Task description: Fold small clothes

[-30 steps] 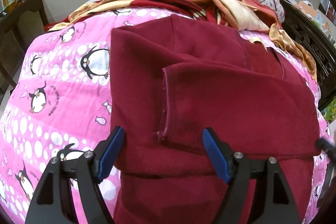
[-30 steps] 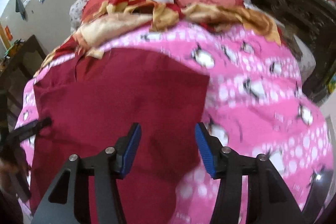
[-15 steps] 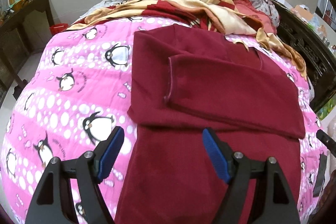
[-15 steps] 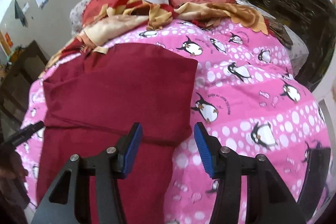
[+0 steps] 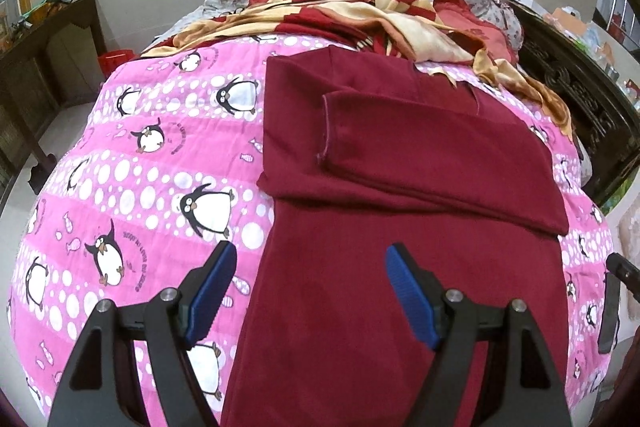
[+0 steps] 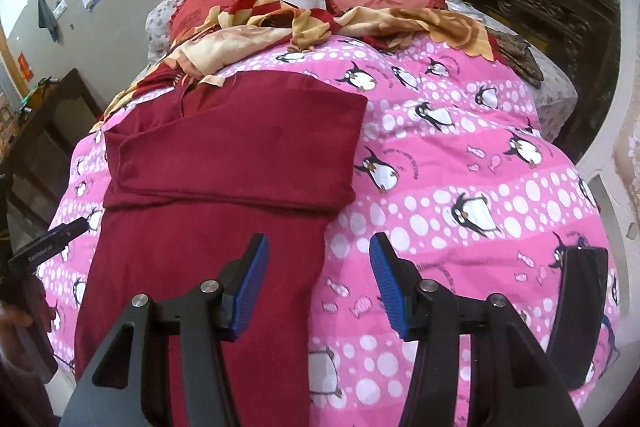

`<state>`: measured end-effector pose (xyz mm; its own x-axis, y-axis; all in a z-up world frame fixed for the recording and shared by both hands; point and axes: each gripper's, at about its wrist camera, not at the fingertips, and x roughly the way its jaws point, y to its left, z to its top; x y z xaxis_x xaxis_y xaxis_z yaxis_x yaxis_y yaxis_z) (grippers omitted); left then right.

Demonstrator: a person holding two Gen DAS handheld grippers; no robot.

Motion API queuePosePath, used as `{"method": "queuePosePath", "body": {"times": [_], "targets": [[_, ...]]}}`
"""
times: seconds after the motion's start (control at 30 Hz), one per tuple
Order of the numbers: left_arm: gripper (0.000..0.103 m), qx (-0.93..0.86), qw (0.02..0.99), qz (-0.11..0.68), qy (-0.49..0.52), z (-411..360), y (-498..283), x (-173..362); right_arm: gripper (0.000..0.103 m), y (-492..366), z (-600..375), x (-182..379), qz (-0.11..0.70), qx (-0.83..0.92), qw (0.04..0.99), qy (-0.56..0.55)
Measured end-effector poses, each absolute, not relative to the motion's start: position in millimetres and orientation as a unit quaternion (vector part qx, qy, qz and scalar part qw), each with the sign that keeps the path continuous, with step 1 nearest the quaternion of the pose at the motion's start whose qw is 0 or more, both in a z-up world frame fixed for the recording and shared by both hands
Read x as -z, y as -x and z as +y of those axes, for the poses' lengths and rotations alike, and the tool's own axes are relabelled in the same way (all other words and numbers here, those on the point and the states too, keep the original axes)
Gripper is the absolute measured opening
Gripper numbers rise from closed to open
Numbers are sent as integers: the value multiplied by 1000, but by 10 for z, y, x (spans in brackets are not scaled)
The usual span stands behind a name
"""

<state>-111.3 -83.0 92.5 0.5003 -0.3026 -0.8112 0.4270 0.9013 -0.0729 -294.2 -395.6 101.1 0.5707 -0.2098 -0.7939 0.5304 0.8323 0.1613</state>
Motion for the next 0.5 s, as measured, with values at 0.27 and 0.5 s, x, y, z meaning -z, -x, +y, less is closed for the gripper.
{"method": "queuePosePath", "body": {"times": [0.27,0.5], "targets": [[81,206,861,459,-67,-732,1182,-870,54,2957,-3888,-874,429,205,857,-198],[81,200,855,474,-59,-662,1148,-762,54,2862,-3883,-806,432,202,855,-205]]}}
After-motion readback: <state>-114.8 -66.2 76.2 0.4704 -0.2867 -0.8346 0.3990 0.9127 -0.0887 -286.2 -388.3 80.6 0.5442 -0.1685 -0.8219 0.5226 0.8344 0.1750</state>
